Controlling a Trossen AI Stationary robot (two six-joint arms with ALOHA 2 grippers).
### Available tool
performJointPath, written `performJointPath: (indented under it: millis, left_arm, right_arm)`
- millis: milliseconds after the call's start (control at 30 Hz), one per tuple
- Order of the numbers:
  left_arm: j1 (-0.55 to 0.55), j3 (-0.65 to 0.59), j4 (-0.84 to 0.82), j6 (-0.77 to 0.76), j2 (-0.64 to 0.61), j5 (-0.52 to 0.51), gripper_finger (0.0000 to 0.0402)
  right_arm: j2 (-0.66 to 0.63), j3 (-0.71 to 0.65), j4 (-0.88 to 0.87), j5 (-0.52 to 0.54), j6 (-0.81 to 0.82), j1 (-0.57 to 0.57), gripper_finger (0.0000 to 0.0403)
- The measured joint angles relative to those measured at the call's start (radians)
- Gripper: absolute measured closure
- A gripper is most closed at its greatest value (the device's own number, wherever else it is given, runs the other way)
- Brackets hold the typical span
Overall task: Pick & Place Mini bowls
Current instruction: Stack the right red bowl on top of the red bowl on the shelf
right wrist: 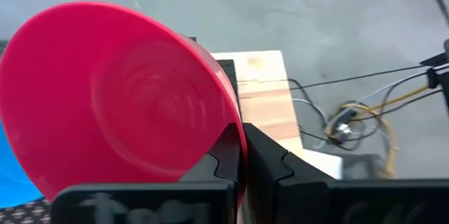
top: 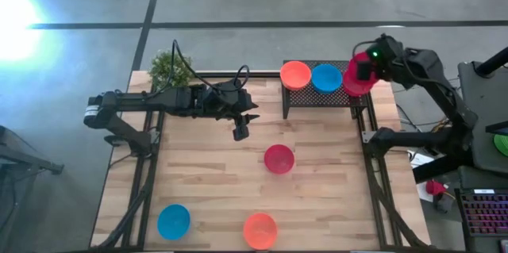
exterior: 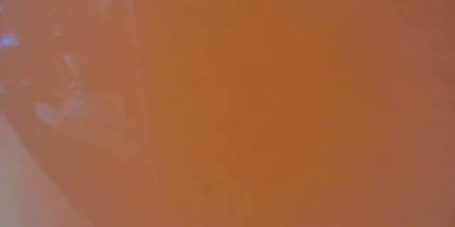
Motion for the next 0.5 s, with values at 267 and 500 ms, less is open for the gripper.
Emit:
performJointPath:
  millis: [267, 500]
  left_arm:
    - [0.000, 0.000, 0.000, -0.014, 0.000, 0.000, 0.0259]
    - [0.000, 0.000, 0.000, -0.022, 0.000, 0.000, 0.0259]
  right_arm:
    - [0.091, -0.003, -0.002, 0.004, -0.055, -0.065, 0.0394]
    - [0.142, -0.007, 0.004, 0.007, -0.056, -0.072, 0.0394]
